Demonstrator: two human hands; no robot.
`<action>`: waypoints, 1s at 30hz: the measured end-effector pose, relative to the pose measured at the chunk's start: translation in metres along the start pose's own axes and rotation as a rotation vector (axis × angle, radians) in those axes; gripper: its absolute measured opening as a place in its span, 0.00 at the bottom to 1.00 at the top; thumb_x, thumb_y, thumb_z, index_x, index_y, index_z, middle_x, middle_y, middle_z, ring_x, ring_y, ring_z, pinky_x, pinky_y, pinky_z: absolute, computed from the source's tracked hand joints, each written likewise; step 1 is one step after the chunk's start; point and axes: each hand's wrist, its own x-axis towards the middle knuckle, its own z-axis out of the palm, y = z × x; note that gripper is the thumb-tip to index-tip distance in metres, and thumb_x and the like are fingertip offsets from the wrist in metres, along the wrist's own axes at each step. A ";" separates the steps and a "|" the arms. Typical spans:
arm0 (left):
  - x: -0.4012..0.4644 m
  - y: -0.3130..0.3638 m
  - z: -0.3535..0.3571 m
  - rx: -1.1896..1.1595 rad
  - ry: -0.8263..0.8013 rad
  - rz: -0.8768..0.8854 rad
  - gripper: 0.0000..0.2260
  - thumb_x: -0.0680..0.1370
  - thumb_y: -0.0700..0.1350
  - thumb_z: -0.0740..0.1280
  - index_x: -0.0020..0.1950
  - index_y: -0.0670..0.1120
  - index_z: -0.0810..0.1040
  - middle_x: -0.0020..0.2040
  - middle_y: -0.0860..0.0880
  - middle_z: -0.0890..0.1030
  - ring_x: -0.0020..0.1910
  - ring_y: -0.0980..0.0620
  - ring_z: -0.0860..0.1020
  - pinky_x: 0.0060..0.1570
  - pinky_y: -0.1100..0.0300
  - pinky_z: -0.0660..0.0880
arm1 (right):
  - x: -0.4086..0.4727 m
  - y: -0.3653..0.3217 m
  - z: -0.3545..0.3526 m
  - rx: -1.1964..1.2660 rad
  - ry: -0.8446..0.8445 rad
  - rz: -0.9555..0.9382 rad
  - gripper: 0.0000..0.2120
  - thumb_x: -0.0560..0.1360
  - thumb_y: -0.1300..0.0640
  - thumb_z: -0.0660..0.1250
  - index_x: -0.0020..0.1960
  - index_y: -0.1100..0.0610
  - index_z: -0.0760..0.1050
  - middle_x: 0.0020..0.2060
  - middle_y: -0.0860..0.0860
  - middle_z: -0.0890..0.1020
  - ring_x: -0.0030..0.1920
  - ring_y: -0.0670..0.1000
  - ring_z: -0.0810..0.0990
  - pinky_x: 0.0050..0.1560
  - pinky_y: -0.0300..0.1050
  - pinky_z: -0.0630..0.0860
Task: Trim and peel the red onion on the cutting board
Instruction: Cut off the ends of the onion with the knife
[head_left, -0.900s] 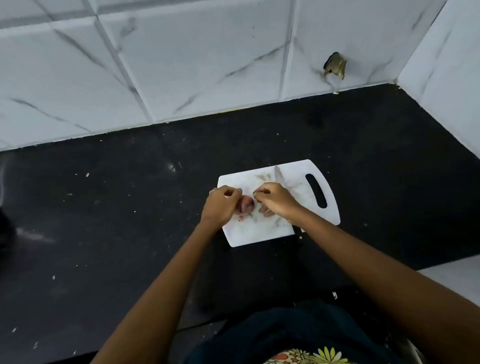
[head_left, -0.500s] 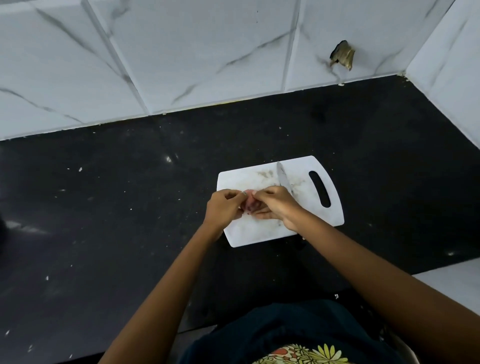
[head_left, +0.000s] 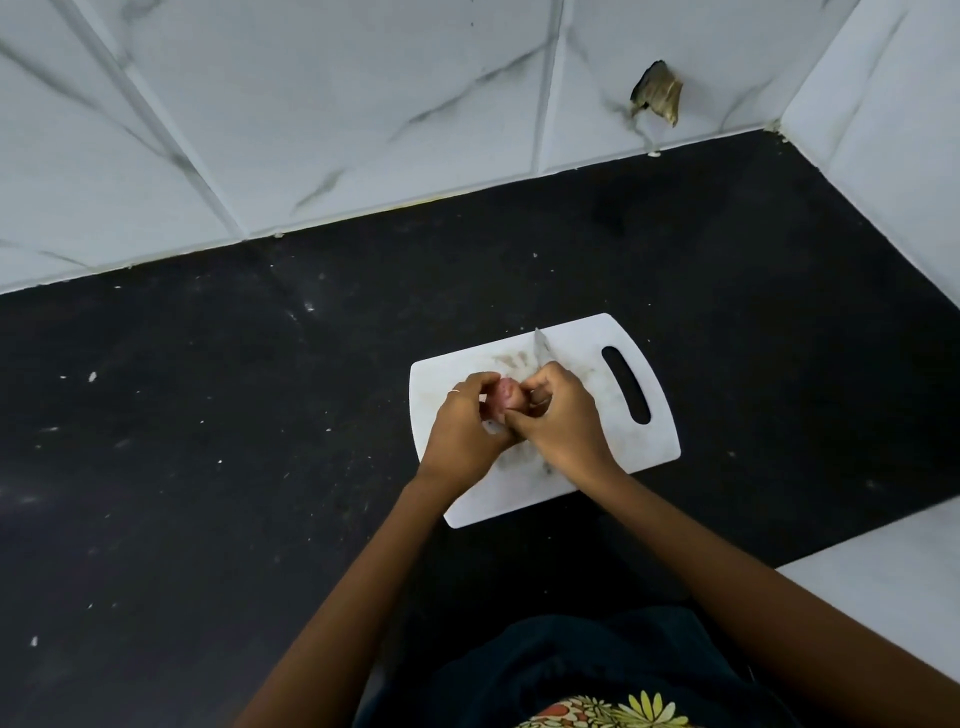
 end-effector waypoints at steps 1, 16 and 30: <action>0.000 -0.002 0.001 0.008 0.014 0.009 0.24 0.70 0.41 0.74 0.64 0.46 0.72 0.59 0.48 0.76 0.54 0.52 0.77 0.49 0.67 0.73 | 0.001 0.000 0.000 -0.011 -0.005 -0.002 0.15 0.67 0.54 0.76 0.49 0.56 0.74 0.46 0.52 0.80 0.45 0.50 0.80 0.48 0.52 0.80; 0.000 -0.003 0.002 0.092 0.106 0.024 0.24 0.69 0.48 0.76 0.63 0.48 0.73 0.58 0.50 0.77 0.50 0.53 0.76 0.51 0.56 0.77 | 0.008 0.032 -0.037 -0.219 0.046 0.123 0.13 0.72 0.52 0.70 0.54 0.57 0.75 0.49 0.53 0.77 0.47 0.52 0.78 0.48 0.51 0.77; -0.005 -0.003 0.004 0.117 0.103 0.005 0.25 0.70 0.49 0.75 0.64 0.49 0.72 0.60 0.50 0.75 0.51 0.53 0.75 0.51 0.57 0.76 | 0.009 0.021 -0.024 -0.257 0.084 0.110 0.11 0.70 0.55 0.73 0.48 0.59 0.75 0.40 0.50 0.79 0.41 0.50 0.77 0.41 0.42 0.70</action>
